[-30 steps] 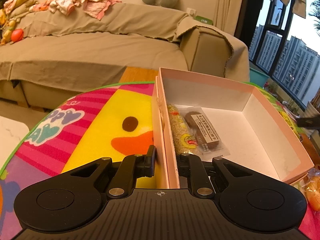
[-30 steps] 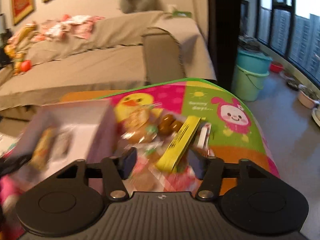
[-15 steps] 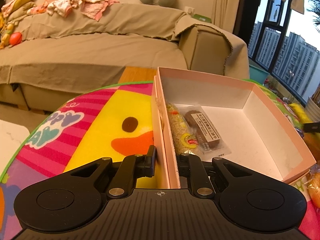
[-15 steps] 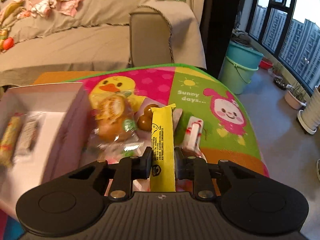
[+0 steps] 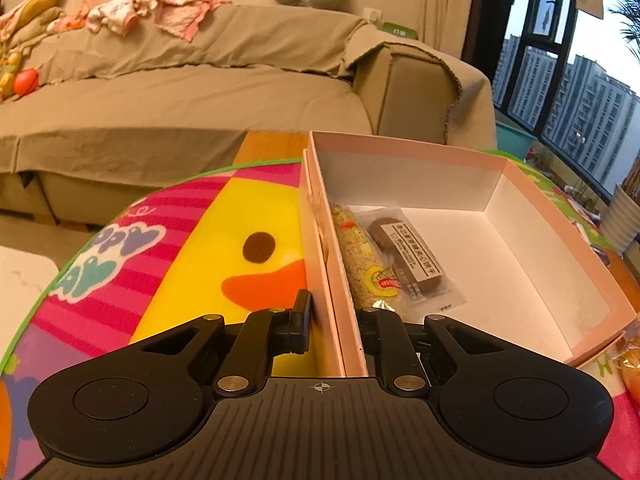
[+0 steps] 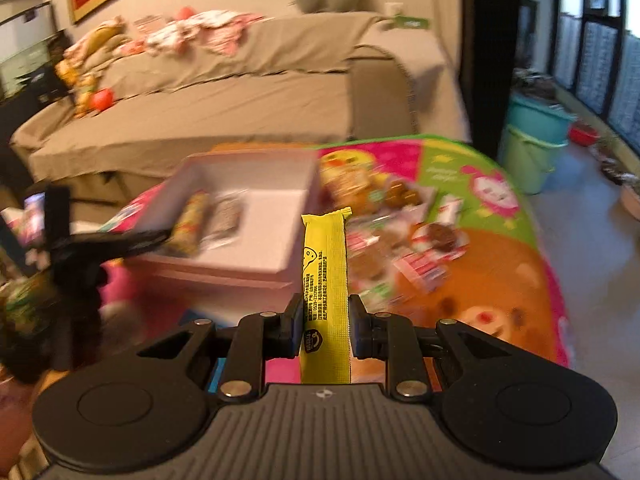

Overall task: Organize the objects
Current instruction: 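Grasp the yellow wafer bar with the right gripper and place it in the box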

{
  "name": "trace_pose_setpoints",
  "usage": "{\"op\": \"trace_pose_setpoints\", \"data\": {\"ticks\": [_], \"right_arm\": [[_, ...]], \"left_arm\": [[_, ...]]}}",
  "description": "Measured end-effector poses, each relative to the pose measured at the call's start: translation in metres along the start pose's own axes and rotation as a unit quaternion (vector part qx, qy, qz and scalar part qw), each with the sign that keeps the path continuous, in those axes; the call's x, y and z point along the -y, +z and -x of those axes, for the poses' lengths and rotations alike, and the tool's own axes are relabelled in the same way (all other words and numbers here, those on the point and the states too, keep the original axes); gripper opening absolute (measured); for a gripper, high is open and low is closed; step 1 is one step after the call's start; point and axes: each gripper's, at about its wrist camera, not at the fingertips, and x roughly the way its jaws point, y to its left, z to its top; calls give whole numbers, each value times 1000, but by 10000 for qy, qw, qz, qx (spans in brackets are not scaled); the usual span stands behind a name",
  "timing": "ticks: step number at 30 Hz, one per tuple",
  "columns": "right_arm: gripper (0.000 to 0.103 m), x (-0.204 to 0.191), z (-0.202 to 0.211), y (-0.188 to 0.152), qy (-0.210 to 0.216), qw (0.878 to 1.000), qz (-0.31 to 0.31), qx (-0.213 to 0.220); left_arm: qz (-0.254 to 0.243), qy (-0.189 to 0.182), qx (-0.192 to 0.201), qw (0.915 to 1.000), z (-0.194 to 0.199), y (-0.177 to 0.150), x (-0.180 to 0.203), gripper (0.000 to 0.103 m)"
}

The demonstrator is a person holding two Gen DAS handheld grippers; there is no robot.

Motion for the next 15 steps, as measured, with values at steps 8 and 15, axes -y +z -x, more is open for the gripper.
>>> {"op": "trace_pose_setpoints", "data": {"ticks": [8,15], "right_arm": [[22,-42,-30,31,663,9974,-45,280],[22,-80,-121,83,917,9956,-206,16]], "left_arm": [[74,-1,6,10000,5,-3,0,16],[44,0,12,10000,5,-4,0,16]]}}
